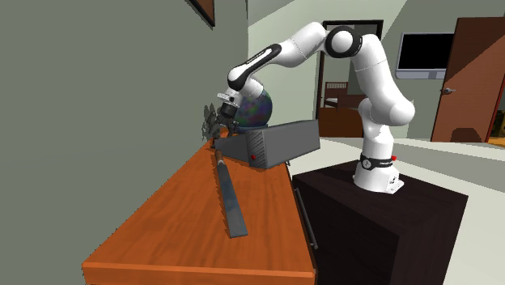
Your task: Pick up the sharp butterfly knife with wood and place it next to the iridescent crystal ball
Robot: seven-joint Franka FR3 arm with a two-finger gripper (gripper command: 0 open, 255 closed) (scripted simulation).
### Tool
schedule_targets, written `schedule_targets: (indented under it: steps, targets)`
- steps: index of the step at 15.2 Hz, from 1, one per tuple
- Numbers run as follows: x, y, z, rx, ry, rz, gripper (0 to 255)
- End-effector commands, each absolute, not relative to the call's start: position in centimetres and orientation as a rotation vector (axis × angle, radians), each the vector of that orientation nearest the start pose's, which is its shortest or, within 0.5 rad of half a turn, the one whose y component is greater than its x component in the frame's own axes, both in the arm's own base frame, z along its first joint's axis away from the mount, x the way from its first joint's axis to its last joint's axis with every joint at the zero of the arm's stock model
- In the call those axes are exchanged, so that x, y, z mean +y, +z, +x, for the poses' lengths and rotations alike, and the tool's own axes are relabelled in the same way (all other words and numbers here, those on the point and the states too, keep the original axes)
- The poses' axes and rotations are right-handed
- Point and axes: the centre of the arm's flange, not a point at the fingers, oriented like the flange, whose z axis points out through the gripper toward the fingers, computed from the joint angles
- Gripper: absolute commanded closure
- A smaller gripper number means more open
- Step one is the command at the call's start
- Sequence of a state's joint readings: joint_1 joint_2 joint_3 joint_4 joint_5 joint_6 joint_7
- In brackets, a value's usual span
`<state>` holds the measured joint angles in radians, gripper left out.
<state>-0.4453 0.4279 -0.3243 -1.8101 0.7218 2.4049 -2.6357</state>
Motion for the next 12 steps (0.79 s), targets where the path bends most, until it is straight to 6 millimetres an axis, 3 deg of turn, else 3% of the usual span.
schedule_targets:
  steps: [1, 4, 12]
  targets:
    - [-44.6, 34.8, 48.8, -2.164, -0.632, -2.536, 0]
    - [-44.8, 38.1, 47.2, -2.164, -0.632, -2.536, 0]
    - [-44.8, 38.1, 47.2, -2.164, -0.632, -2.536, 0]
